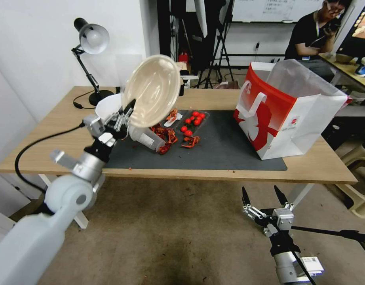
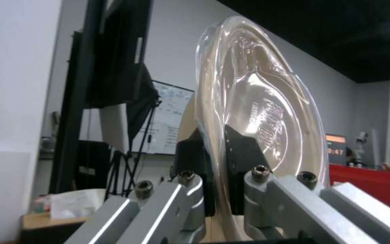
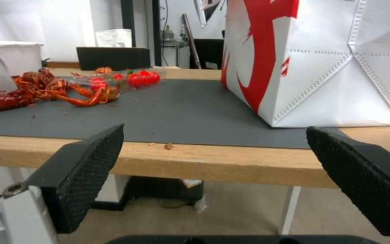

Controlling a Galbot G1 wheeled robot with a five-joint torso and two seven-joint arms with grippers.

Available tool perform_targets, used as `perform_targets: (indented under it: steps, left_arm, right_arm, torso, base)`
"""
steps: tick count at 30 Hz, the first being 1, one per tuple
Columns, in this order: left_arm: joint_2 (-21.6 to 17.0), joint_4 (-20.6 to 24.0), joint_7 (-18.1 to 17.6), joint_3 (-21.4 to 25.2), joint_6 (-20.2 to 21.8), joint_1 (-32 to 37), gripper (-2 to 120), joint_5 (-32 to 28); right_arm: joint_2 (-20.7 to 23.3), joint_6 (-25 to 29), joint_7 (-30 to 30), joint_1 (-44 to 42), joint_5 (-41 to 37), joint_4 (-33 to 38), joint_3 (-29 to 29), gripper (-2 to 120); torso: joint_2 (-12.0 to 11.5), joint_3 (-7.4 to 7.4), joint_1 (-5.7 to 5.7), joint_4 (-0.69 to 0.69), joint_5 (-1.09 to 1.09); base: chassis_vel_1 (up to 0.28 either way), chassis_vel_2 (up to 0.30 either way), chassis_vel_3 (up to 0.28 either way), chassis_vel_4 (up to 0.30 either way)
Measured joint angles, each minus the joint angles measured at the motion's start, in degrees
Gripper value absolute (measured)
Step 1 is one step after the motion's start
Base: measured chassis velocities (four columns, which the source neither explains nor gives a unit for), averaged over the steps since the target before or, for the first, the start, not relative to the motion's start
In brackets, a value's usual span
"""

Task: Pick up the trash from the table and place it into the takeout bag.

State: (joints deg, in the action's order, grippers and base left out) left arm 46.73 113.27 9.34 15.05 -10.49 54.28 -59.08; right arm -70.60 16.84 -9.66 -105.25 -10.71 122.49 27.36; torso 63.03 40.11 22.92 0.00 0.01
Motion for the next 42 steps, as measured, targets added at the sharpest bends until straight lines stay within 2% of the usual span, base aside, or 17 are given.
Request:
perform_targets:
  steps: [2, 5, 6, 7, 8, 10, 13, 15, 19, 24, 26, 28, 30, 32, 34, 36, 42]
  left_arm:
    - [0.09, -2.21, 0.0, -4.99, 0.03, -5.5, 4, -0.29]
    - [0.49, -3.06, -0.01, -7.33, 0.12, -7.75, 4, -0.31]
    - [1.82, -5.56, -0.19, -12.39, 0.31, -12.94, 4, -0.31]
    - [2.47, -6.56, -0.32, -14.14, 0.34, -14.87, 4, -0.29]
    - [2.47, -6.56, -0.32, -14.14, 0.34, -14.87, 4, -0.29]
    - [4.83, -9.59, -0.59, -18.56, 0.47, -20.17, 4, -0.23]
    - [7.47, -12.55, -0.83, -21.93, 0.81, -24.77, 4, -0.15]
    - [7.99, -13.12, -0.89, -22.48, 0.87, -25.57, 4, -0.1]
    - [15.58, -20.32, -1.26, -29.22, 0.99, -35.49, 4, 1.2]
    - [19.49, -24.49, -1.84, -34.15, 0.61, -40.65, 4, 2.18]
    - [22.28, -28.01, -2.61, -38.37, 0.06, -44.71, 4, 3.44]
    - [22.75, -28.55, -2.84, -38.91, 0.0, -45.28, 4, 3.6]
    - [25.64, -32.75, -4.24, -42.35, -0.54, -49.41, 4, 5.0]
    - [26.19, -33.79, -4.5, -42.96, -0.71, -50.24, 4, 5.33]
    - [28.69, -37.79, -5.52, -45.2, -1.22, -53.82, 4, 6.13]
    - [29.26, -38.51, -5.63, -45.61, -1.3, -54.59, 4, 6.25]
    - [34.07, -45.72, -6.05, -48.98, -2.29, -60.38, 4, 9.52]
  right_arm:
    - [-0.51, -0.08, -0.02, -0.13, 0.41, 0.14, 0.05, 100]
    - [-0.69, -0.18, -0.03, -0.17, 0.55, 0.28, 0.07, 100]
    - [-1.04, -0.44, -0.09, -0.25, 0.82, 0.62, 0.2, 100]
    - [-1.17, -0.49, -0.11, -0.27, 0.9, 0.72, 0.26, 100]
    - [-1.17, -0.49, -0.11, -0.27, 0.9, 0.72, 0.26, 100]
    - [-1.61, -0.69, -0.21, -0.32, 1.3, 1.01, 0.36, 100]
    - [-2.07, -0.85, -0.3, -0.53, 1.69, 1.37, 0.37, 100]
    - [-2.15, -0.86, -0.32, -0.56, 1.75, 1.41, 0.39, 100]
    - [-2.81, -0.92, -0.45, -0.73, 1.98, 1.56, 0.66, 100]
    - [-3.0, -0.92, -0.46, -0.75, 1.99, 1.46, 0.74, 100]
    - [-3.0, -0.9, -0.46, -0.66, 1.89, 1.19, 0.83, 100]
    - [-3.01, -0.9, -0.47, -0.63, 1.87, 1.15, 0.84, 100]
    - [-3.02, -0.88, -0.46, -0.4, 1.71, 0.96, 0.85, 100]
    - [-3.02, -0.88, -0.47, -0.37, 1.69, 0.92, 0.86, 100]
    - [-3.02, -0.83, -0.47, -0.29, 1.6, 0.73, 0.84, 100]
    - [-3.02, -0.81, -0.46, -0.29, 1.58, 0.69, 0.84, 100]
    - [-2.81, -0.3, -0.46, -0.38, 1.01, 0.3, 1.19, 100]
  torso:
    - [0.0, 0.0, 0.0, 0.0, 0.01]
    - [0.0, 0.0, 0.0, -0.01, 0.01]
    - [0.0, 0.0, 0.0, -0.01, -0.01]
    - [0.0, 0.0, 0.0, -0.01, 0.01]
    - [0.0, 0.0, 0.0, -0.01, 0.01]
    - [-0.01, 0.0, 0.0, -0.01, 0.0]
    - [-0.01, 0.0, 0.0, -0.01, 0.0]
    - [-0.01, 0.0, 0.0, 0.0, 0.0]
    - [-0.01, 0.0, 0.01, -0.01, 0.01]
    - [-0.02, 0.0, 0.0, -0.01, 0.01]
    - [-0.02, 0.0, 0.0, 0.0, 0.02]
    - [-0.01, 0.0, 0.0, -0.01, 0.02]
    - [-0.01, 0.0, 0.0, -0.02, 0.01]
    - [-0.01, 0.0, 0.0, -0.02, 0.02]
    - [-0.02, 0.0, 0.01, 0.0, 0.0]
    - [-0.01, 0.0, 0.01, 0.01, 0.0]
    - [-0.01, 0.0, 0.0, -0.01, 0.0]
  base:
    - [0.0, 0.0, 0.0, 0.0]
    - [0.0, 0.0, 0.0, 0.0]
    - [0.0, 0.0, 0.0, 0.0]
    - [0.0, 0.0, 0.0, 0.0]
    - [0.0, 0.0, 0.0, 0.0]
    - [0.0, 0.0, 0.0, 0.0]
    - [0.0, 0.0, 0.0, 0.0]
    - [0.0, 0.0, 0.0, 0.0]
    - [0.0, 0.0, 0.0, 0.0]
    - [0.0, 0.0, 0.0, 0.0]
    - [0.0, 0.0, 0.0, 0.0]
    - [0.0, 0.0, 0.0, 0.0]
    - [0.0, 0.0, 0.0, 0.0]
    - [0.0, 0.0, 0.0, 0.0]
    - [0.0, 0.0, 0.0, 0.0]
    - [0.0, 0.0, 0.0, 0.0]
    - [0.0, 0.0, 0.0, 0.0]
